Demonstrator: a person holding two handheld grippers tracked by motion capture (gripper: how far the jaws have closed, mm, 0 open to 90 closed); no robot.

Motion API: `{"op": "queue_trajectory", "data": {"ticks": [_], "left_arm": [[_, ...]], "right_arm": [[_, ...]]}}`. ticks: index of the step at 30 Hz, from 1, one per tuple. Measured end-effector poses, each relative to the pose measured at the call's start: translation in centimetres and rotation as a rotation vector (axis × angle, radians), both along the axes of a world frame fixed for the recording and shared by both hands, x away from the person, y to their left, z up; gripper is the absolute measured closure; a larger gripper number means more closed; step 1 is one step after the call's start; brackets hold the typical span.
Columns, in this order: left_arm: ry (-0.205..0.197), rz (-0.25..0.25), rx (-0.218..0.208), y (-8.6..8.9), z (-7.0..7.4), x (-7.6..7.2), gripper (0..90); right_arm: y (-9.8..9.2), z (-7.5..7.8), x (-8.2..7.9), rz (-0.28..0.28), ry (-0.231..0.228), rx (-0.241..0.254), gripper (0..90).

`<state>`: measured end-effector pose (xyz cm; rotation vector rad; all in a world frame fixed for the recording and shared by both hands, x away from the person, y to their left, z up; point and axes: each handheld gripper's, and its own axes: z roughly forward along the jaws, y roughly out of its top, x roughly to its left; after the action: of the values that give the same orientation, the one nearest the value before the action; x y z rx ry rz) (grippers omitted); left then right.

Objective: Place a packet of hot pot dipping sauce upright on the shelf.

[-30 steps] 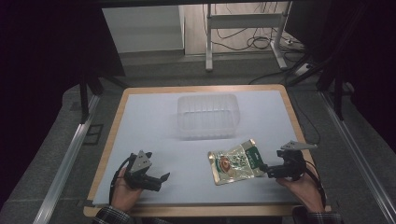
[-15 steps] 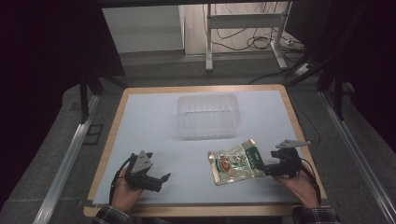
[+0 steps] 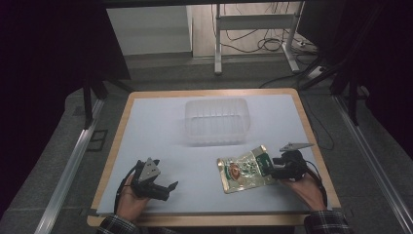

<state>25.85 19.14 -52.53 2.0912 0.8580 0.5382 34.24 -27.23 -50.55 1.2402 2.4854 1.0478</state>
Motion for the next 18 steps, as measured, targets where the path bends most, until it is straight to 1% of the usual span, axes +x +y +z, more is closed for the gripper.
{"op": "queue_trajectory", "data": {"ticks": [3, 7, 8, 10, 11, 13, 14, 15, 16, 17, 18], "left_arm": [[0.001, -0.001, 0.002, 0.0, 0.0, 0.0, 0.0], [0.001, -0.002, 0.005, -0.1, 0.0, 0.0, 0.0], [0.001, -0.002, 0.005, -0.1, 0.0, 0.0, 0.0], [0.001, -0.003, 0.005, -0.1, 0.0, 0.0, 0.0], [0.001, -0.003, 0.006, -0.1, -0.1, 0.0, 0.0], [0.001, -0.003, 0.006, -0.1, -0.1, 0.0, 0.0], [0.001, -0.003, 0.006, -0.1, -0.1, 0.0, 0.0], [0.002, -0.003, 0.005, -0.1, -0.1, 0.0, 0.0], [0.003, -0.004, 0.006, -0.1, -0.1, 0.0, 0.0], [0.003, -0.004, 0.007, -0.1, -0.1, 0.0, 0.0], [0.003, -0.005, 0.008, -0.1, -0.1, 0.0, 0.0]], "right_arm": [[0.4, -0.2, 0.2, 0.008, 0.01, -0.02, 41.7], [0.7, -0.2, 0.5, 0.028, 0.022, -0.02, 48.9], [0.9, -0.2, 0.6, 0.033, 0.035, -0.013, 51.1], [1.0, -0.3, 0.7, 0.037, 0.042, -0.014, 52.5], [1.3, -0.4, 0.9, 0.045, 0.058, -0.016, 54.7], [1.4, -0.4, 1.0, 0.049, 0.059, -0.016, 55.9], [1.6, -0.4, 1.0, 0.044, 0.063, -0.019, 59.8], [1.6, -0.4, 1.0, 0.044, 0.063, -0.019, 59.8], [1.7, -0.3, 1.1, 0.048, 0.069, -0.006, 65.9], [1.7, -0.2, 1.2, 0.045, 0.072, -0.003, 68.6], [1.7, -0.2, 1.2, 0.045, 0.072, -0.003, 68.6]]}}
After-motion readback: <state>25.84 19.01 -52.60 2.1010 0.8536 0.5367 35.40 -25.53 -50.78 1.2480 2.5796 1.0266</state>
